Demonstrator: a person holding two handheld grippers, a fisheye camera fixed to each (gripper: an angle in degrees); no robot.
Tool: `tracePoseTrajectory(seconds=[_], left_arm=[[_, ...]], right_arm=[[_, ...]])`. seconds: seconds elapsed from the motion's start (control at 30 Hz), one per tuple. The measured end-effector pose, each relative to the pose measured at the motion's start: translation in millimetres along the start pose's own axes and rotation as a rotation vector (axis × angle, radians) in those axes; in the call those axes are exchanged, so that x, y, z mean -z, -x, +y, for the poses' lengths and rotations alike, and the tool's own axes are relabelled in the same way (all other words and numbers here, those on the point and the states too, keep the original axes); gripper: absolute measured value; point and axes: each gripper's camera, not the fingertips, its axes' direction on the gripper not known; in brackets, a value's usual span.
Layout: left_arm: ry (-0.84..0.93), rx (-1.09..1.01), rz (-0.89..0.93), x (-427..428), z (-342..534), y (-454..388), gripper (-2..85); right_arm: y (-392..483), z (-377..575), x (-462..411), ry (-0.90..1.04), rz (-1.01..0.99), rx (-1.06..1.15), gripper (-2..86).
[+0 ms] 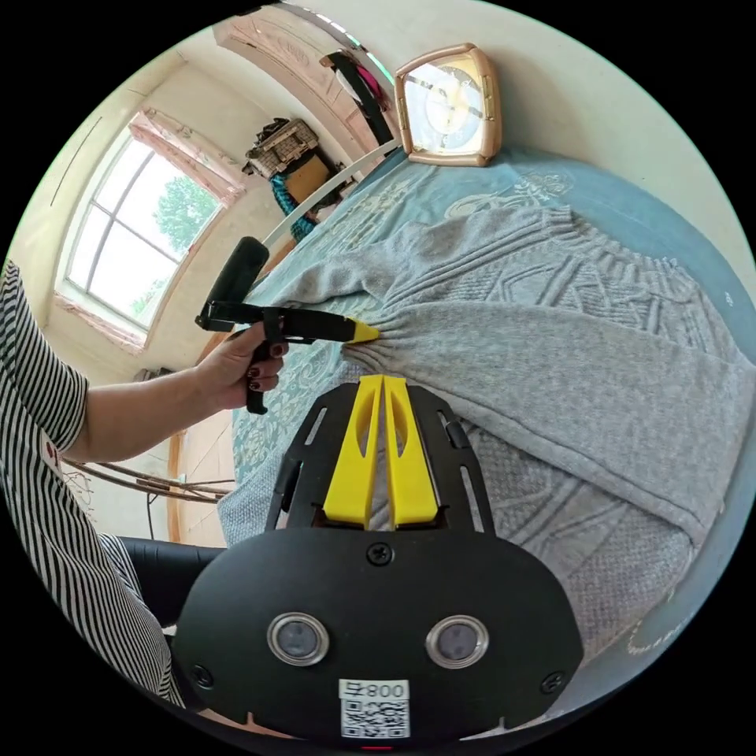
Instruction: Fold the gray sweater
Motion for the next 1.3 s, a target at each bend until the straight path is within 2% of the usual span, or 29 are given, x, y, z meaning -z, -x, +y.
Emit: tracePoseTrajectory(seconds=[0.13, 0.17, 0.23, 0.27, 0.3, 0.4, 0.47, 0.5, 0.63, 0.7, 0.77, 0.83, 0.97, 1.1, 1.13, 1.23, 1.27, 1.3], left_arm=[[0.029, -0.156, -0.017, -11.4, -12.3, -33.5, 0.3], [0.065, -0.177, -0.046, -22.3, -15.7, -38.5, 0.3], [0.15, -0.199, -0.107, -42.9, -17.1, -39.8, 0.2], [0.192, -0.193, -0.144, -53.7, -14.4, -37.7, 0.2], [0.159, -0.18, -0.108, -51.4, -12.9, -36.9, 0.2], [0.125, -0.108, -0.084, -40.1, -10.5, -38.5, 0.2], [0.086, -0.165, -0.038, -34.7, -11.5, -56.8, 0.2], [0.089, -0.185, -0.015, -36.2, -12.7, -62.1, 0.2], [0.186, -0.353, 0.054, -69.0, -21.2, -101.8, 0.2], [0.228, -0.385, 0.022, -85.0, -22.2, -111.2, 0.2], [0.288, -0.4, -0.077, -101.2, -19.6, -113.5, 0.1], [0.263, -0.409, -0.051, -97.1, -16.1, -111.6, 0.1], [0.241, -0.365, -0.009, -66.7, -7.7, -105.8, 0.1], [0.201, -0.345, -0.052, -39.0, 5.5, -98.3, 0.1], [0.226, -0.322, -0.085, -38.3, 8.2, -91.0, 0.2], [0.209, -0.266, 0.012, -27.4, 9.7, -73.0, 0.2], [0.209, -0.255, 0.018, -20.3, 9.8, -70.3, 0.2], [0.205, -0.251, 0.012, -15.7, 10.5, -70.0, 0.2]], right_arm=[[-60.6, 15.5, 59.4, -0.035, 0.372, -0.155, 0.2], [-68.9, 17.3, 60.6, -0.024, 0.409, -0.171, 0.2], [-100.0, 23.5, 36.3, 0.101, 0.48, -0.218, 0.2], [-106.4, 24.9, 24.9, 0.151, 0.468, -0.227, 0.2], [-103.3, 31.1, 26.5, 0.058, 0.472, -0.219, 0.1], [-96.8, 30.4, 29.5, 0.086, 0.477, -0.222, 0.1], [-99.3, 26.3, 44.1, 0.074, 0.434, -0.24, 0.1], [-104.0, 24.8, 60.3, 0.002, 0.435, -0.257, 0.1], [-155.1, 1.4, 94.9, -0.128, 0.473, -0.321, 0.0], [-185.2, -13.6, 91.0, -0.115, 0.438, -0.341, 0.0], [-217.5, -25.5, 69.7, -0.017, 0.44, -0.382, 0.0], [-236.5, -27.0, 66.6, -0.034, 0.367, -0.397, 0.0], [-231.8, -17.5, 79.5, -0.054, 0.337, -0.393, 0.0], [-173.4, 14.7, 98.3, -0.134, 0.298, -0.326, 0.0], [-160.2, 24.7, 88.6, -0.105, 0.296, -0.314, 0.0], [-157.6, 43.0, 35.5, 0.069, 0.291, -0.317, 0.0], [-156.5, 46.5, 38.6, 0.001, 0.289, -0.318, 0.0], [-162.1, 42.8, 39.4, 0.024, 0.255, -0.357, 0.0]])
